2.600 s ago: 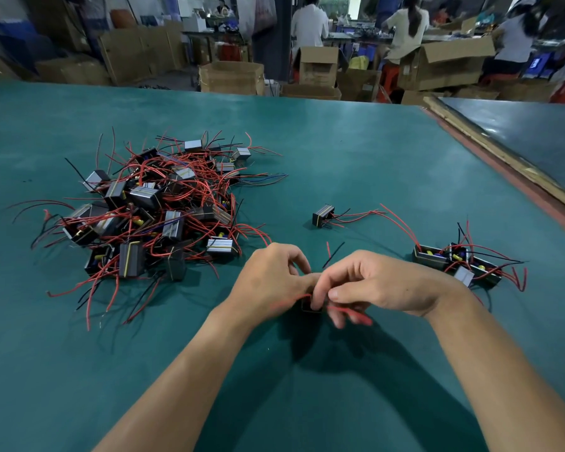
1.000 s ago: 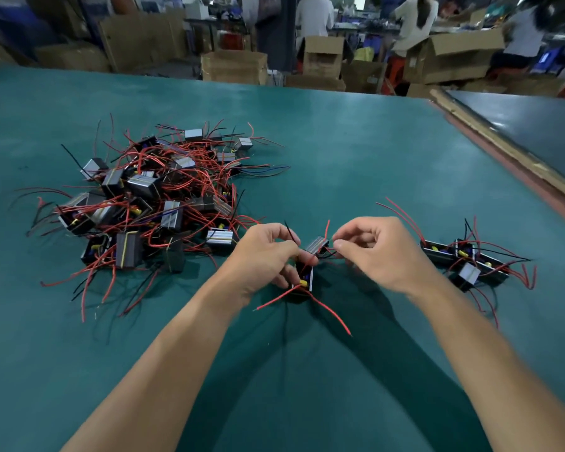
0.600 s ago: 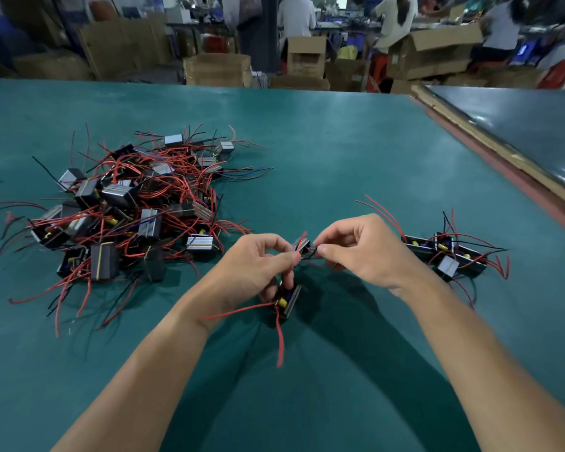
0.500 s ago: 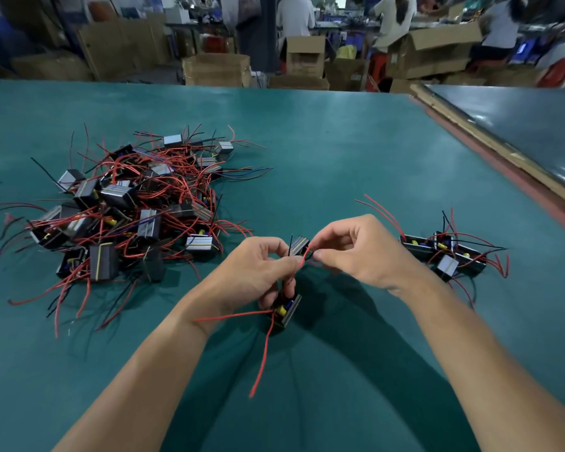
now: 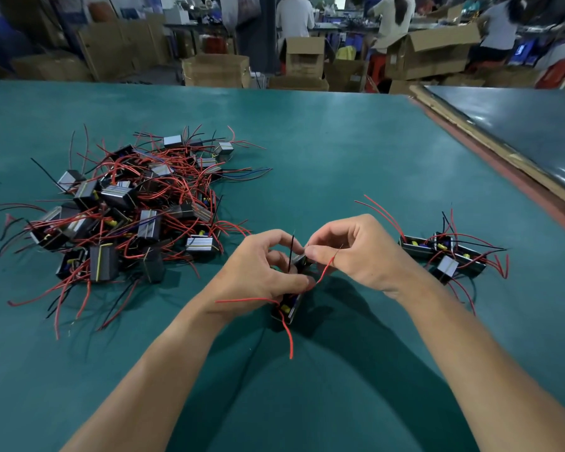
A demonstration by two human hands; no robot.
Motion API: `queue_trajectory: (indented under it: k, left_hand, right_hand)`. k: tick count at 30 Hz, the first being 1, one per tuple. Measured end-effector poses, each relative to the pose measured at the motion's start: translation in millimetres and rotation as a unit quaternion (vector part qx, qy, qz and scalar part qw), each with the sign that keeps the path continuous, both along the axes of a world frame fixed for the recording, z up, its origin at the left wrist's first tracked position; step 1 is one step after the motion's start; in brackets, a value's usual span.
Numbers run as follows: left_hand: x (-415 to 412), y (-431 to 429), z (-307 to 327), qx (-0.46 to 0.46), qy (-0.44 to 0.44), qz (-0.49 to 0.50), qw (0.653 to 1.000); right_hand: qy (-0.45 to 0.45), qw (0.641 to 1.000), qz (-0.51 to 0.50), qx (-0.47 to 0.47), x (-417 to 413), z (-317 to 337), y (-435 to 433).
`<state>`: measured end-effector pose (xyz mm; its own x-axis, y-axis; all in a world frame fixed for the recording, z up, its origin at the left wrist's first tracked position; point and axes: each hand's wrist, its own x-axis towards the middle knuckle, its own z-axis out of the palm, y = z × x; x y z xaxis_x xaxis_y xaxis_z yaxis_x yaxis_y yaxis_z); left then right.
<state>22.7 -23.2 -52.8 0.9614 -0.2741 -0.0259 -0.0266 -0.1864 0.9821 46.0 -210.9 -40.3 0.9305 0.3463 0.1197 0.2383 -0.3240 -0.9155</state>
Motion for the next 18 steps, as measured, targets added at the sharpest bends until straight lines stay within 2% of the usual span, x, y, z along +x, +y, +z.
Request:
queue_trajectory:
  k: [4,7,10,14,18]
  left_hand:
    - [3.4,-3.1,-4.4,0.022,-0.025,0.032,0.999]
    - [4.5,-2.8,-4.8,0.036,-0.027,0.052,0.998]
    - [4.4,-2.4,-3.0,0.039,-0.017,0.061,0.997]
    - [5.5,-2.0,-3.3,0.047,0.019,0.104,0.993]
    - [8.2,-1.2,-6.5,0.081,0.001,0.157,0.984]
  right_hand:
    - [0.012,1.0,0.0,0.012,-1.7,-0.2,2.4]
    - [-0.033,0.997,-0.024,-0.061,-0.5,-0.4,-1.4]
    - [-0.03,0.99,-0.028,-0.134,-1.3,1.6,-4.4]
    - [-0.025,0.985,0.006,-0.171,-6.3,5.6,-4.5]
    - [-0.047,0.985,-0.005,-0.168,-13.5,8.1,2.2]
